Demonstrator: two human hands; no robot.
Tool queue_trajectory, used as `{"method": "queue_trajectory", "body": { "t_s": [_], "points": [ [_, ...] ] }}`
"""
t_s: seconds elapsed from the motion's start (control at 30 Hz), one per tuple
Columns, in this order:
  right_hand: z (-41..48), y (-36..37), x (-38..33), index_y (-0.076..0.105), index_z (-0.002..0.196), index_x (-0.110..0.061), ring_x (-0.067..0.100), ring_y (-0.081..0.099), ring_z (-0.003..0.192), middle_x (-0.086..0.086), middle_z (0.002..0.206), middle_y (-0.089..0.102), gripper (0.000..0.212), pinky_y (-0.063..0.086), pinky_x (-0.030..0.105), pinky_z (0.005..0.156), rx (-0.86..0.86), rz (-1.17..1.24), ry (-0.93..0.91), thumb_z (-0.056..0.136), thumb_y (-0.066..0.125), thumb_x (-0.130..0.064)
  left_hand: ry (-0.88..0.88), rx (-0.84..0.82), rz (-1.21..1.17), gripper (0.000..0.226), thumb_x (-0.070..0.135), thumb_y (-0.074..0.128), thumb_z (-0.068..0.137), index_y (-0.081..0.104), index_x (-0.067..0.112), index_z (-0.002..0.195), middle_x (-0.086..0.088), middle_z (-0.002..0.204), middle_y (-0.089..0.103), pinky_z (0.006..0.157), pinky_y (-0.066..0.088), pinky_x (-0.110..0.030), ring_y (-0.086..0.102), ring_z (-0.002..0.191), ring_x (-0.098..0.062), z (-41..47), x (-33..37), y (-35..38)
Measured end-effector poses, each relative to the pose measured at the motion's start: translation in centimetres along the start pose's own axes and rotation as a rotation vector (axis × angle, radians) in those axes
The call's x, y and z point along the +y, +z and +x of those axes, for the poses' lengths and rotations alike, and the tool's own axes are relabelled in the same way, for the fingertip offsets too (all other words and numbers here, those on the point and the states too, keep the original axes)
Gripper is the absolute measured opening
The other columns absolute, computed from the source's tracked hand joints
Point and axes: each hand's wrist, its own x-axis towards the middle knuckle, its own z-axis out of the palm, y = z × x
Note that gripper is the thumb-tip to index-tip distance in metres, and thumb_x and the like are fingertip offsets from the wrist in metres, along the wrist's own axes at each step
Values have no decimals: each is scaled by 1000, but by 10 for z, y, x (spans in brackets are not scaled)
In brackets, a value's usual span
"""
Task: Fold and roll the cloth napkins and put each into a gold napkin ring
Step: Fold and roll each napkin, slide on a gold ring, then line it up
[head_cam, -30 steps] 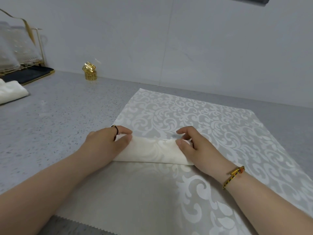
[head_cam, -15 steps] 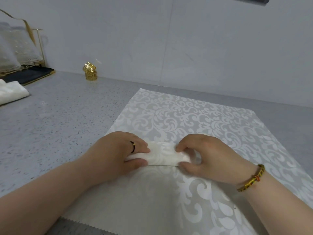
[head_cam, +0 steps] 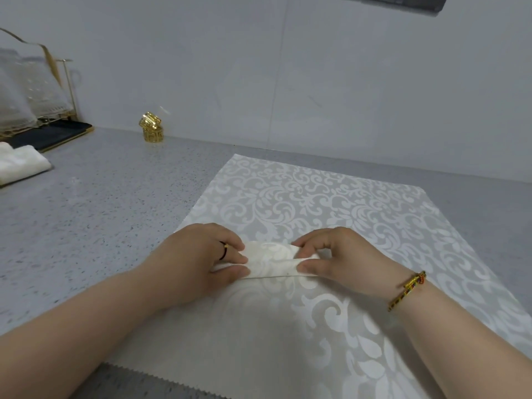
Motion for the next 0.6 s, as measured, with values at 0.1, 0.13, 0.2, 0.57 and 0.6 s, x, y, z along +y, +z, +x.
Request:
{"method": "queue_trajectory", "body": {
  "t_s": [0.1, 0.13, 0.2, 0.57, 0.6],
  "points": [
    [1, 0, 0, 66, 73, -23, -4, 58, 81, -14, 89, 63, 13, 40, 0, 73, 36, 113, 33, 79, 69, -11, -63, -133, 62, 25, 54, 47, 85, 63, 36, 79, 36, 106, 36, 72, 28, 0, 42, 101, 9, 16, 15, -6],
    [1, -1, 0, 66, 75, -21, -1, 59, 79, -13, 86, 64, 12, 42, 3, 71, 35, 151, 44, 79, 68, -10, -78, -152, 71, 27, 54, 48, 84, 54, 34, 68, 34, 110, 38, 69, 30, -3, 43, 97, 8, 22, 20, -7],
    [1, -2, 0, 65, 74, -21, 10, 62, 77, -5, 83, 66, 15, 48, 15, 71, 29, 208, 59, 80, 67, -8, -81, -187, 71, 38, 53, 52, 83, 39, 26, 59, 22, 118, 51, 74, 38, -12, 51, 96, -3, 36, 30, -3],
    [6, 9, 12, 51, 68, -30, -9, 51, 62, -13, 74, 53, 33, 39, 7, 61, 125, 250, -27, 78, 64, -1, -219, -175, -287, 27, 28, 70, 77, 48, 28, 92, 17, 84, 51, 67, 37, -8, 48, 76, 4, 56, 43, 5],
    [6, 9, 13, 51, 69, -29, -9, 51, 63, -13, 75, 54, 32, 39, 6, 62, 122, 251, -30, 78, 64, -1, -213, -168, -270, 27, 28, 69, 78, 49, 29, 96, 17, 86, 50, 67, 36, -6, 47, 77, 4, 57, 44, 6]
  ]
}}
